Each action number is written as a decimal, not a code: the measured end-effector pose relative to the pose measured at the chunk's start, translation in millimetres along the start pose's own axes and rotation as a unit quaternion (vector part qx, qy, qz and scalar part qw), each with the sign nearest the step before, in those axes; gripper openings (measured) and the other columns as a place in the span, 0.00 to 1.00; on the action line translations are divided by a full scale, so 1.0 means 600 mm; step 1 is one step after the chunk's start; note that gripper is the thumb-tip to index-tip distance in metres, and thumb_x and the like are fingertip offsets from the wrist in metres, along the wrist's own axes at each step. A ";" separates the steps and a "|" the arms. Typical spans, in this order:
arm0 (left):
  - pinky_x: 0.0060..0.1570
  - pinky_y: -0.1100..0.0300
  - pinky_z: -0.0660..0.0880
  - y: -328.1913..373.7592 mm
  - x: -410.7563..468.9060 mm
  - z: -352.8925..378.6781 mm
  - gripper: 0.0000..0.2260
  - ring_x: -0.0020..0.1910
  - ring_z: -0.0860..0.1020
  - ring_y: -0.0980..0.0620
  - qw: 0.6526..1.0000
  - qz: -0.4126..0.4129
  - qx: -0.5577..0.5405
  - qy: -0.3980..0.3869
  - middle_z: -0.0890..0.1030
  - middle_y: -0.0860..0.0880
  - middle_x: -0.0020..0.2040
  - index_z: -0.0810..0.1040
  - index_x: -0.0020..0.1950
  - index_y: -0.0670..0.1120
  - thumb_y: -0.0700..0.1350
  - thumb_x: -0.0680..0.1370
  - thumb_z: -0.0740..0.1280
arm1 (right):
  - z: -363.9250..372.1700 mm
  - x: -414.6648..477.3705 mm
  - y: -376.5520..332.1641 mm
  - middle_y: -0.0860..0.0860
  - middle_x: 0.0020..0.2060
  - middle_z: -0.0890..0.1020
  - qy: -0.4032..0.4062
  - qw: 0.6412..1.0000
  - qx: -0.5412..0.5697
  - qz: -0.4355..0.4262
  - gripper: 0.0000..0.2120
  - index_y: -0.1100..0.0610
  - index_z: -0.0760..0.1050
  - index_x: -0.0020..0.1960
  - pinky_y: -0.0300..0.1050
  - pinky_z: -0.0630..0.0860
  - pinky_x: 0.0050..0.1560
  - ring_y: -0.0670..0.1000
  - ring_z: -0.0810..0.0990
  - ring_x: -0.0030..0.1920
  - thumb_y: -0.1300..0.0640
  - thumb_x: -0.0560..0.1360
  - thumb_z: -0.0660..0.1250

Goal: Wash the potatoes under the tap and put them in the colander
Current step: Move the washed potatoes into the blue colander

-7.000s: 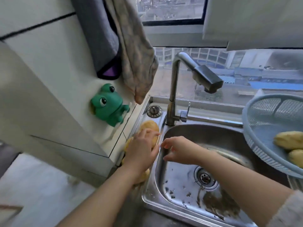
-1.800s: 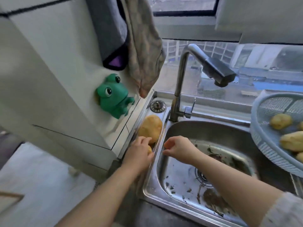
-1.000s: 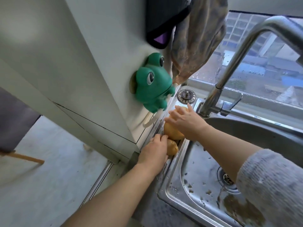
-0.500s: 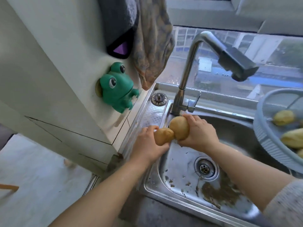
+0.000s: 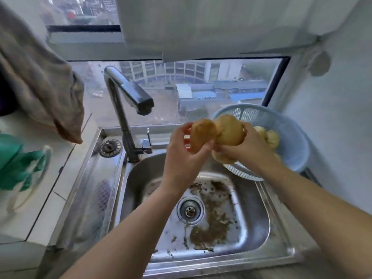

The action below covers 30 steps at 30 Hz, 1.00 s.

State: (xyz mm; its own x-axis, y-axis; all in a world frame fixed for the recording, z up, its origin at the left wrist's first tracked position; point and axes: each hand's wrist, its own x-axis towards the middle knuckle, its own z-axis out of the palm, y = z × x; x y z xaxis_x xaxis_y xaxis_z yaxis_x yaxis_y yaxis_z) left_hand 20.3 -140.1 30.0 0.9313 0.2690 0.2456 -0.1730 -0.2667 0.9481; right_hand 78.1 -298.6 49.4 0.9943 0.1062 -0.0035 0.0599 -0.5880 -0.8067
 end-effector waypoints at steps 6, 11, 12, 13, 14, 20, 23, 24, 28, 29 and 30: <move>0.50 0.56 0.79 0.008 0.103 0.120 0.24 0.50 0.79 0.54 0.991 -0.010 0.089 -0.098 0.78 0.50 0.57 0.73 0.64 0.49 0.53 0.71 0.74 | -0.090 0.056 0.076 0.48 0.56 0.78 0.030 0.994 -0.067 0.085 0.42 0.50 0.67 0.66 0.53 0.75 0.56 0.52 0.77 0.54 0.38 0.58 0.78; 0.53 0.50 0.79 -0.030 0.186 0.189 0.26 0.51 0.79 0.49 0.944 -0.023 0.265 -0.193 0.78 0.46 0.55 0.73 0.63 0.44 0.53 0.69 0.75 | -0.116 0.099 0.127 0.48 0.58 0.77 0.020 0.973 -0.206 0.100 0.40 0.46 0.67 0.64 0.53 0.74 0.55 0.53 0.77 0.56 0.33 0.57 0.75; 0.55 0.50 0.78 -0.036 0.195 0.201 0.26 0.53 0.78 0.47 0.920 -0.026 0.323 -0.219 0.77 0.45 0.57 0.73 0.63 0.44 0.53 0.70 0.74 | -0.120 0.108 0.134 0.49 0.59 0.77 0.023 0.966 -0.237 0.100 0.40 0.46 0.66 0.65 0.52 0.74 0.54 0.54 0.76 0.57 0.34 0.58 0.75; 0.56 0.51 0.77 -0.043 0.203 0.214 0.26 0.55 0.77 0.47 0.894 -0.028 0.375 -0.244 0.76 0.44 0.59 0.72 0.64 0.44 0.52 0.71 0.73 | -0.124 0.117 0.143 0.50 0.60 0.76 0.025 0.958 -0.266 0.105 0.41 0.46 0.65 0.66 0.51 0.73 0.54 0.55 0.75 0.58 0.34 0.58 0.75; 0.56 0.53 0.76 -0.049 0.209 0.225 0.25 0.56 0.76 0.46 0.869 -0.032 0.414 -0.267 0.75 0.44 0.61 0.71 0.65 0.44 0.52 0.71 0.72 | -0.127 0.125 0.150 0.51 0.61 0.75 0.025 0.950 -0.290 0.112 0.43 0.46 0.65 0.67 0.51 0.73 0.54 0.56 0.74 0.60 0.34 0.58 0.75; 0.54 0.53 0.75 -0.097 0.237 0.278 0.27 0.60 0.75 0.44 0.846 -0.114 0.439 -0.280 0.72 0.41 0.65 0.66 0.69 0.42 0.53 0.75 0.68 | -0.136 0.164 0.190 0.54 0.69 0.71 0.031 0.933 -0.323 0.156 0.48 0.50 0.56 0.76 0.52 0.71 0.62 0.57 0.71 0.67 0.33 0.64 0.71; 0.54 0.53 0.75 -0.108 0.247 0.301 0.29 0.60 0.75 0.43 0.858 -0.132 0.415 -0.273 0.71 0.40 0.66 0.64 0.70 0.41 0.51 0.75 0.68 | -0.134 0.175 0.192 0.56 0.70 0.71 0.050 0.930 -0.334 0.147 0.42 0.52 0.54 0.77 0.51 0.71 0.62 0.58 0.71 0.68 0.36 0.71 0.67; 0.52 0.53 0.75 -0.110 0.249 0.308 0.28 0.59 0.76 0.43 0.863 -0.135 0.404 -0.271 0.72 0.39 0.65 0.64 0.70 0.41 0.50 0.75 0.69 | -0.132 0.178 0.195 0.56 0.69 0.70 0.058 0.928 -0.341 0.134 0.39 0.52 0.54 0.76 0.51 0.71 0.61 0.58 0.71 0.67 0.37 0.73 0.66; 0.55 0.51 0.76 -0.114 0.251 0.325 0.26 0.59 0.75 0.42 0.871 -0.136 0.385 -0.275 0.71 0.40 0.64 0.65 0.68 0.41 0.50 0.75 0.69 | -0.120 0.176 0.207 0.55 0.74 0.61 0.037 0.926 -0.364 0.095 0.36 0.47 0.51 0.77 0.55 0.69 0.65 0.59 0.63 0.72 0.44 0.75 0.66; 0.56 0.52 0.76 -0.115 0.251 0.328 0.27 0.59 0.75 0.42 0.871 -0.132 0.385 -0.277 0.70 0.40 0.65 0.64 0.69 0.42 0.50 0.75 0.69 | -0.118 0.174 0.210 0.55 0.75 0.58 0.024 0.922 -0.376 0.093 0.36 0.46 0.50 0.77 0.56 0.68 0.66 0.59 0.61 0.73 0.46 0.76 0.65; 0.56 0.52 0.75 -0.114 0.250 0.330 0.27 0.60 0.74 0.41 0.870 -0.127 0.386 -0.279 0.68 0.40 0.66 0.64 0.69 0.42 0.49 0.75 0.69 | -0.116 0.173 0.212 0.55 0.76 0.56 0.012 0.916 -0.390 0.093 0.35 0.45 0.48 0.78 0.57 0.66 0.68 0.59 0.59 0.74 0.48 0.77 0.64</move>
State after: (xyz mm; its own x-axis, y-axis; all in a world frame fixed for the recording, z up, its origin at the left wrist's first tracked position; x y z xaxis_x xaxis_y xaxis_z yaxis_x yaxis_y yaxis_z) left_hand 235.4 -264.4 -38.0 0.9561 -0.0240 -0.2920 0.1271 -0.8640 0.4871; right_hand 194.9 -418.3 -12.7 0.9948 -0.0670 -0.0773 -0.0764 -0.9891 -0.1257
